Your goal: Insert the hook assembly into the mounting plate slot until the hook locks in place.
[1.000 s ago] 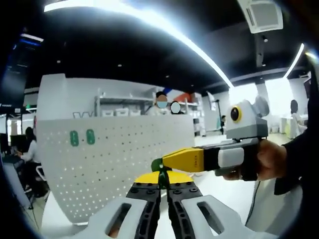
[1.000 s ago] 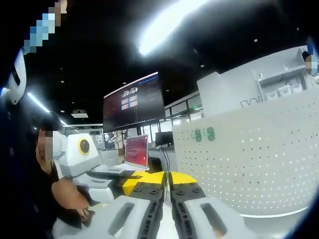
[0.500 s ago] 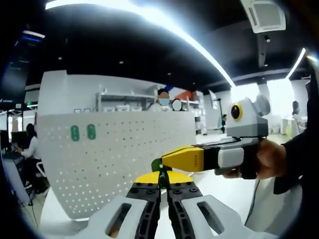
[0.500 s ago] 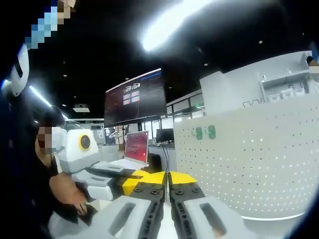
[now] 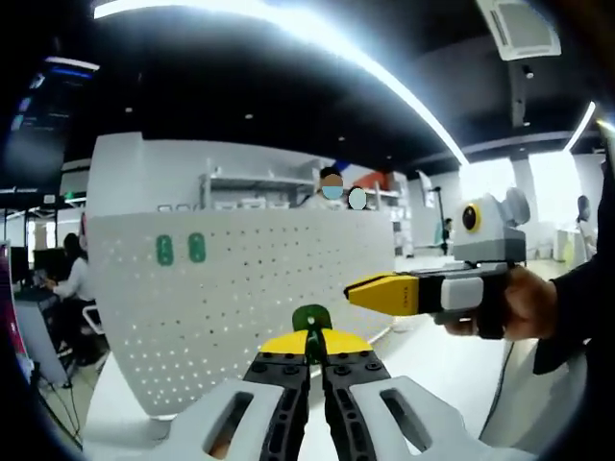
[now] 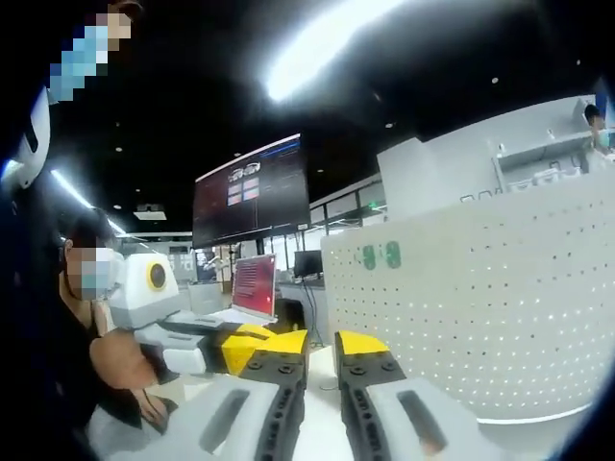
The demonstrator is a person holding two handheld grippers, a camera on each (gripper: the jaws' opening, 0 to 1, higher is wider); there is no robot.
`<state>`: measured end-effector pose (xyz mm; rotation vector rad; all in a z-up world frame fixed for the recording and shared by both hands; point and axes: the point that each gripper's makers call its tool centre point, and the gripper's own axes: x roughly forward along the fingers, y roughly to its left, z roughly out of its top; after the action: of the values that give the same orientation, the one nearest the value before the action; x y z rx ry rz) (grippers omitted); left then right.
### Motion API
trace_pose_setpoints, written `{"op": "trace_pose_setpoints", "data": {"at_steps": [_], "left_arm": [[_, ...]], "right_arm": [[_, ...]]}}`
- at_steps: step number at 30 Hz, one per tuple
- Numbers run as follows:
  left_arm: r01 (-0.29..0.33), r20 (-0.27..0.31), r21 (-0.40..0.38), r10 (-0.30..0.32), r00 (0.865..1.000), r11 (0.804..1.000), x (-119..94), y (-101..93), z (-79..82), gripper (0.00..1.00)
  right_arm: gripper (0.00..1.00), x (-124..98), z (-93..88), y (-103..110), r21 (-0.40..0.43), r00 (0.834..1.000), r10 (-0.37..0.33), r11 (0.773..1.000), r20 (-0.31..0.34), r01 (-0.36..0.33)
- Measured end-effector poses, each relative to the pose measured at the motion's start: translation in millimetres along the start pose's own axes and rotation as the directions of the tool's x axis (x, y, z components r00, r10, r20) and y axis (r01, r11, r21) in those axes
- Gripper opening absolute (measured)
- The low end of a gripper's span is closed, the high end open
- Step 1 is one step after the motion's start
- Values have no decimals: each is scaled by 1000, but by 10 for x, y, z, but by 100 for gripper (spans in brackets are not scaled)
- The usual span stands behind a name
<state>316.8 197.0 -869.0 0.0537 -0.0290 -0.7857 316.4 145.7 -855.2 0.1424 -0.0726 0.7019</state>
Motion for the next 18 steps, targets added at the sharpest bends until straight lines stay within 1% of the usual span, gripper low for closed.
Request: {"op": "trace_pose_setpoints", "data": {"at_steps": [2, 4, 6, 9, 12, 18], "left_arm": [[-9, -2, -4, 9, 1000, 1000, 3, 35, 4, 3], [-23, -3, -4, 23, 1000, 1000, 6, 82, 12, 3], [-36, -4, -1, 36, 999, 999, 13, 138, 28, 3], [-59, -2, 8, 59, 998, 998, 23, 219, 74, 3], [-80, -1, 14, 80, 997, 997, 37, 303, 99, 3], [-126, 3, 9, 126, 992, 992, 59, 497, 145, 3]], "right_arm": [[15, -28, -24, -42, 6, 1000, -23, 1000, 0, 23], [18, -52, -48, -77, -14, 998, -55, 998, -2, 55], [19, -68, -82, -71, -39, 998, -65, 997, -10, 65], [20, -83, -134, -54, -80, 997, -69, 995, -29, 66], [20, -96, -164, -24, -103, 997, -66, 993, -37, 62], [24, -128, -206, -40, -181, 995, -86, 981, -49, 76]]}}
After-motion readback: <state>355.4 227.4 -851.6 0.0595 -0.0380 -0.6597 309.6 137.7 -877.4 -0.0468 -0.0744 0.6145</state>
